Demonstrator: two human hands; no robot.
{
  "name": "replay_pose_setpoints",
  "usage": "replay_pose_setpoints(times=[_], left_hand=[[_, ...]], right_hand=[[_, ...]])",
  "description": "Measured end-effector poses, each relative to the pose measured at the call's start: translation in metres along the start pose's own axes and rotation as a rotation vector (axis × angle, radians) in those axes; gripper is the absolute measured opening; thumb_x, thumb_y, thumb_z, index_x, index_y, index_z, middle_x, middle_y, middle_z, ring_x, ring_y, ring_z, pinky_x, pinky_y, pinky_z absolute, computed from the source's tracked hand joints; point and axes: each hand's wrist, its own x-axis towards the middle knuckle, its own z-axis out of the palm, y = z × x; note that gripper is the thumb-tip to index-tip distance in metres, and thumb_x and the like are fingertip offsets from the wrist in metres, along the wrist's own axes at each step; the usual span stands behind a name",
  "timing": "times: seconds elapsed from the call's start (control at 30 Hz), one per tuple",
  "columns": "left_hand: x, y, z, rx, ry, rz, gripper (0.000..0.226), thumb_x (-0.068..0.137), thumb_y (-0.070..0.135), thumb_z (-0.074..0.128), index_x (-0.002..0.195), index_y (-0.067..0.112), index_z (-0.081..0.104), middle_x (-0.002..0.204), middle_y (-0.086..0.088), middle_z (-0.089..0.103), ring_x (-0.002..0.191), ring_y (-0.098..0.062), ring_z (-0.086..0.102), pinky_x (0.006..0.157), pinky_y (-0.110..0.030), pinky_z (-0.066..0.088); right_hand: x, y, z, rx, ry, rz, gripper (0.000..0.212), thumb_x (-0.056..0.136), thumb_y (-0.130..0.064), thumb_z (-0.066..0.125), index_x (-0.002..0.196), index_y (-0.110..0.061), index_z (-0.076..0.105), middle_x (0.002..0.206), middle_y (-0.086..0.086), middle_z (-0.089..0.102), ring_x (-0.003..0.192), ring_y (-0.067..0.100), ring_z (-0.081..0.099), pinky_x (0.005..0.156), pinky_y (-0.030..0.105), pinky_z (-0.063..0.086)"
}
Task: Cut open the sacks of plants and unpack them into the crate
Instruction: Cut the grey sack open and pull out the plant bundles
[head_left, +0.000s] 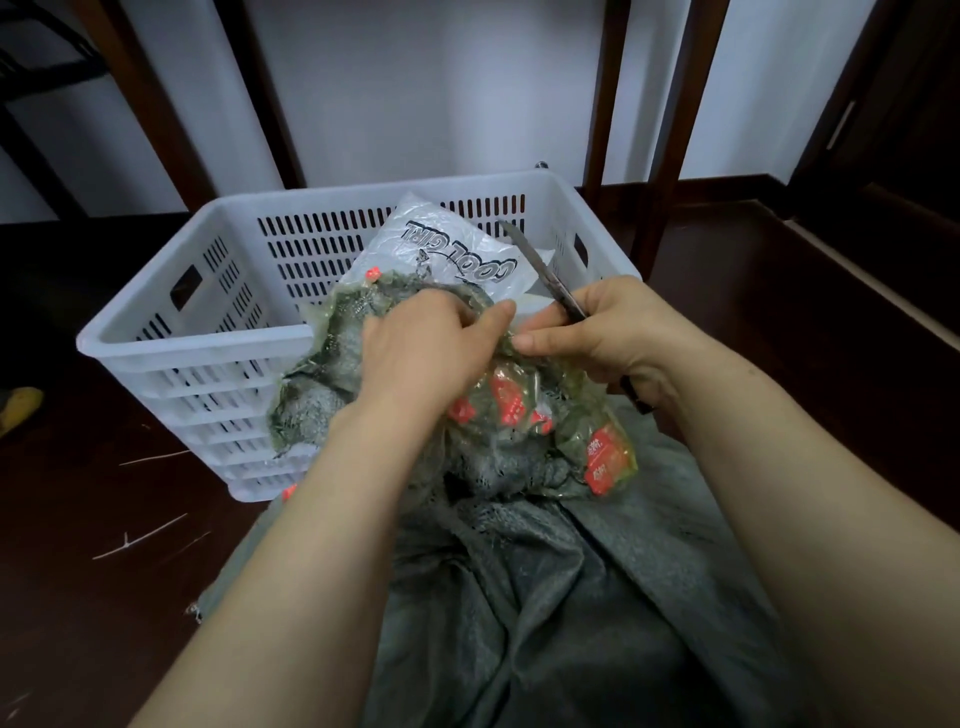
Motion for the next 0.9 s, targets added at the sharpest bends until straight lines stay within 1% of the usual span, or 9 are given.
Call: replay_pose_setpoints(times=[0.13,0.2,0.33,0.43,0.57,0.67,0.73,0.8,0.9], left_hand=[[-0.003,-0.014,0.011,-0.542,-0.074,-0.097,0.035,0.089,0.04,0.061,0.072,0.009,0.064,0.047,0.009,0.047,0.04,-0.007,0.038,0.05,-0.024,0.031],[-0.005,-0.016,0.012,-0.634,-0.08,-0.191,0.03,0.088,0.036,0.064,0.077,0.008,0.066,0.052,0.005,0.052,0.041,-0.008,0.038,0.05,-0.023,0.032],[0.0,-0.014,0.008,-0.842,-0.054,-0.335,0.025,0.085,0.035,0.068,0.081,0.01,0.07,0.075,-0.012,0.07,0.068,-0.027,0.059,0.075,-0.038,0.053],[0.002,-0.012,0.007,-0.906,-0.044,-0.393,0.026,0.083,0.03,0.071,0.086,0.005,0.071,0.088,-0.019,0.072,0.087,-0.038,0.066,0.091,-0.048,0.052],[0.002,-0.013,0.007,-0.948,-0.057,-0.416,0.019,0.083,0.024,0.07,0.076,0.007,0.068,0.067,-0.008,0.064,0.075,-0.028,0.052,0.075,-0.042,0.049],[0.001,-0.013,0.006,-0.964,-0.052,-0.415,0.023,0.083,0.024,0.07,0.077,0.003,0.068,0.076,-0.018,0.063,0.075,-0.028,0.05,0.073,-0.046,0.049],[0.001,-0.012,0.006,-0.953,-0.034,-0.392,0.026,0.084,0.025,0.069,0.084,-0.001,0.069,0.083,-0.022,0.064,0.075,-0.028,0.053,0.077,-0.051,0.052],[0.001,-0.012,0.008,-0.926,-0.005,-0.348,0.023,0.085,0.026,0.068,0.076,0.005,0.068,0.079,-0.019,0.062,0.069,-0.025,0.053,0.067,-0.035,0.053],[0.003,-0.015,0.013,-0.816,0.047,-0.272,0.034,0.086,0.03,0.067,0.056,0.017,0.06,0.053,-0.001,0.051,0.045,-0.013,0.041,0.045,-0.018,0.036]], right_hand=[[0.002,0.0,-0.008,-0.01,0.048,-0.013,0.022,0.084,-0.027,0.069,0.086,-0.005,0.066,0.069,0.004,0.067,0.035,0.005,0.029,0.034,0.015,0.021],[-0.001,-0.008,-0.014,-0.038,0.093,-0.022,0.029,0.096,-0.035,0.052,0.084,-0.01,0.06,0.088,0.01,0.065,0.032,0.005,0.028,0.033,0.013,0.019],[-0.017,-0.029,-0.029,-0.353,-0.013,-0.013,0.027,0.1,-0.036,0.041,0.09,-0.015,0.055,0.071,0.005,0.053,0.035,0.008,0.031,0.034,0.013,0.021],[-0.029,-0.04,-0.032,-0.582,-0.12,0.03,0.023,0.1,-0.029,0.042,0.089,-0.015,0.058,0.062,0.004,0.05,0.035,0.008,0.034,0.035,0.015,0.023],[-0.036,-0.049,-0.022,-0.793,-0.149,0.041,0.024,0.094,-0.017,0.048,0.08,-0.014,0.067,0.061,0.006,0.051,0.042,0.016,0.039,0.042,0.023,0.032],[-0.037,-0.053,-0.013,-1.022,-0.079,-0.094,0.023,0.092,-0.021,0.053,0.079,-0.018,0.072,0.072,0.007,0.065,0.065,0.025,0.06,0.064,0.037,0.052],[-0.038,-0.053,-0.005,-1.071,-0.049,-0.129,0.024,0.092,-0.019,0.051,0.086,-0.013,0.073,0.084,0.012,0.069,0.082,0.028,0.065,0.075,0.039,0.053],[-0.037,-0.051,0.002,-1.117,-0.027,-0.125,0.026,0.092,-0.018,0.047,0.096,-0.006,0.07,0.096,0.015,0.068,0.093,0.032,0.063,0.08,0.041,0.052],[-0.036,-0.048,0.009,-1.174,-0.022,-0.112,0.023,0.094,-0.019,0.046,0.095,-0.01,0.067,0.095,0.008,0.065,0.091,0.028,0.062,0.081,0.039,0.052]])
